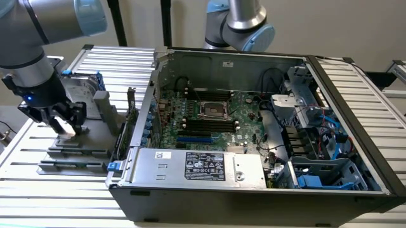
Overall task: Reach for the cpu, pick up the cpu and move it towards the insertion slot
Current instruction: 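Pick up the cpu and move it towards the insertion slot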
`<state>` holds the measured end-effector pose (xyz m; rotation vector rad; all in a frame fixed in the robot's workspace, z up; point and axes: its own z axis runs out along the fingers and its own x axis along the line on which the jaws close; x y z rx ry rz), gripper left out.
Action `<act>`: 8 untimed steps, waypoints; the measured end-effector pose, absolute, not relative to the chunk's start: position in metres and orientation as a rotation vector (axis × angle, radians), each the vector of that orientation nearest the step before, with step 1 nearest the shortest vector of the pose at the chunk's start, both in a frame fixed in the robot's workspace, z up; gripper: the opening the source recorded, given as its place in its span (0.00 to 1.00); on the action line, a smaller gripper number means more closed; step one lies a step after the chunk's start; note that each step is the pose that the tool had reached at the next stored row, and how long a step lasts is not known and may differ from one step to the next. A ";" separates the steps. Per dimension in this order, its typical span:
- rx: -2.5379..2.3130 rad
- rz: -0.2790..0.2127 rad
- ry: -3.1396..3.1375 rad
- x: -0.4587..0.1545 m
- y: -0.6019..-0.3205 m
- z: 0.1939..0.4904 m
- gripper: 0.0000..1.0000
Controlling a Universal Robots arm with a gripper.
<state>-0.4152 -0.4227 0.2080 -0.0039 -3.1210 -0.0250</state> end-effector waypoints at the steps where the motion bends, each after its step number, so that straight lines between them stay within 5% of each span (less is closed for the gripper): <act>1: -0.004 -0.025 -3.121 -0.415 -0.423 0.213 0.54; 8: -0.004 -0.025 -3.121 -0.413 -0.424 0.244 0.54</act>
